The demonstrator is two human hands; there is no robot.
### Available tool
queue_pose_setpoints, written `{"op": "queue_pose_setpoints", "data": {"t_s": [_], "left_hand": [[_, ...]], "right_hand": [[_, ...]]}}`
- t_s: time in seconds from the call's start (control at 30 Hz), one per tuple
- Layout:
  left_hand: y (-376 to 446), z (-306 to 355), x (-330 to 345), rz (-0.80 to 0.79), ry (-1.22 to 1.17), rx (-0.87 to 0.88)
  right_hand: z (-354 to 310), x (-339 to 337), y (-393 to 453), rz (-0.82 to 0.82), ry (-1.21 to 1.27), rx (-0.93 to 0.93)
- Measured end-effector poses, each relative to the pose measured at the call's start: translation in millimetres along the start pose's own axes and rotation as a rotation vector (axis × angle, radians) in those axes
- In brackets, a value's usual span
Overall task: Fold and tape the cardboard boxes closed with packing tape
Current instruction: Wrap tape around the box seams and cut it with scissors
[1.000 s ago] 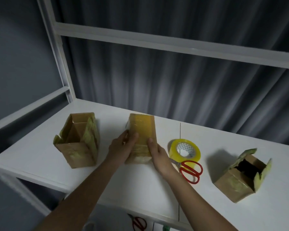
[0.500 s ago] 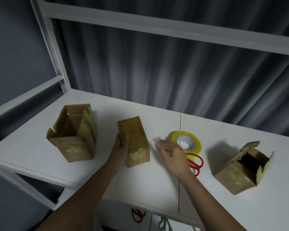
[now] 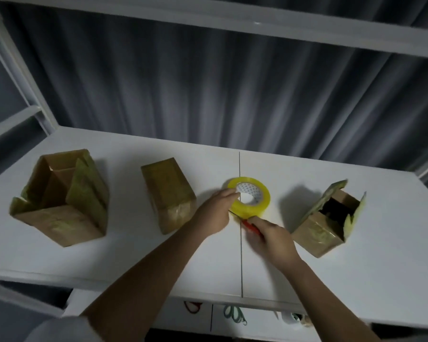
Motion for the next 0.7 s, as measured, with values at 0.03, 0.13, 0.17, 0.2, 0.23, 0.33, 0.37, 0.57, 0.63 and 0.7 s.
{"op": "queue_pose_setpoints", "data": {"t_s": [0.03, 0.13, 0.17, 0.2, 0.23, 0.33, 0.37, 0.57, 0.63, 0.7], "left_hand": [[6, -3, 7, -0.064, 0.038, 0.006], [13, -15, 23, -0.19, 0.084, 0.019], [13, -19, 28, -0.205, 0.091, 0.024], [12, -21, 32, -0.211, 0.101, 0.028], [12, -23, 35, -0.21, 0.102, 0.025], [14, -20, 37, -0.132, 0.044, -0.018], [14, -18, 37, -0.095, 0.021, -0.038], [7, -20, 49, 0.063, -0.191, -0.113], [1, -24, 51, 0.128, -0.21, -0.224], [-2, -25, 52, 0.181, -0.217, -0.302]], "right_hand": [[-6, 1, -2, -0.02, -0.074, -0.119], [-6, 6, -18, -0.066, -0.279, -0.391], [-4, 7, -25, -0.099, -0.31, -0.418], [0, 8, -32, -0.139, -0.325, -0.429], [3, 9, -40, -0.176, -0.326, -0.421], [16, 5, -55, -0.312, -0.26, -0.319], [19, 3, -56, -0.361, -0.228, -0.275], [2, -25, -20, -0.231, 0.061, -0.093], [5, -23, 9, -0.207, 0.082, -0.009], [8, -10, 32, -0.271, -0.039, 0.035]]}}
Point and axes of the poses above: each hand's wrist, its own y-axis towards the middle knuckle, its own x-axis out of the palm, z = x × y, the point moved 8 cm from there along y, towards the middle knuckle, and after that the axes turned 13 degrees about y, right-handed, at the moved point
